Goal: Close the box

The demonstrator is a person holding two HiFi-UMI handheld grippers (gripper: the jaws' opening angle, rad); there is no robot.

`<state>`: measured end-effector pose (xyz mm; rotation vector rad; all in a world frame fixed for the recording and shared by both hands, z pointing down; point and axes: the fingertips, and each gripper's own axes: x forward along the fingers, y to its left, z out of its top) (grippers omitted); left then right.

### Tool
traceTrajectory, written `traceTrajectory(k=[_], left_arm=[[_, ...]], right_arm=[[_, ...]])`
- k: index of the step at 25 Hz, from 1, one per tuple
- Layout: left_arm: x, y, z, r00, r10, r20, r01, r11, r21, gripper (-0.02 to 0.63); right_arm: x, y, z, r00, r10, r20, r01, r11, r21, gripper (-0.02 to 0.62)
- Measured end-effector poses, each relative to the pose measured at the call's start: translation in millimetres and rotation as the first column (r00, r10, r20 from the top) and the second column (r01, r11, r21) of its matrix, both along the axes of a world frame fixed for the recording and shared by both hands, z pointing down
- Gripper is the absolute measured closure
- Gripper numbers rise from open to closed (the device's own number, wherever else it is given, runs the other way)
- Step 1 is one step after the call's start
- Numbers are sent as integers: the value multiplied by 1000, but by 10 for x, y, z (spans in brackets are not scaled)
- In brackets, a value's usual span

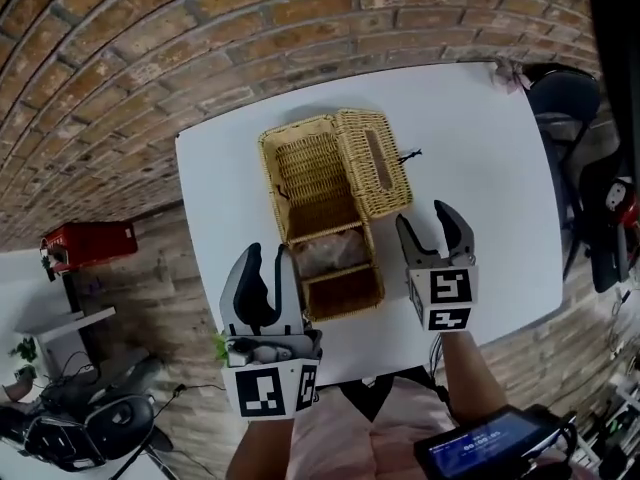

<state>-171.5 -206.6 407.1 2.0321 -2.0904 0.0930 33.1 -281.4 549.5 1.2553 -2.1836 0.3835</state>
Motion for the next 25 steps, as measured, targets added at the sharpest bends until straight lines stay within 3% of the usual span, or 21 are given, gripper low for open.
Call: traceTrajectory(k=[6, 11, 16, 25], left_arm=[[-105, -87, 163, 1000, 1, -5, -1, 999, -40, 477], [-188, -132, 210, 1000, -12, -2, 12, 999, -48, 477], [-182, -150, 231, 1000, -16, 1, 16, 999, -49, 477], [-175, -100, 161, 999, -31, 22, 31, 999, -32, 476]], right_arm=[[-5, -53, 279, 998, 45, -51, -49, 995, -82, 321], [0, -130, 320, 996, 87, -30, -90, 991, -100, 316], [97, -166, 227, 982, 170, 78, -163, 983, -86, 316], [192, -203, -78, 973, 198, 116, -199, 980, -6, 330]])
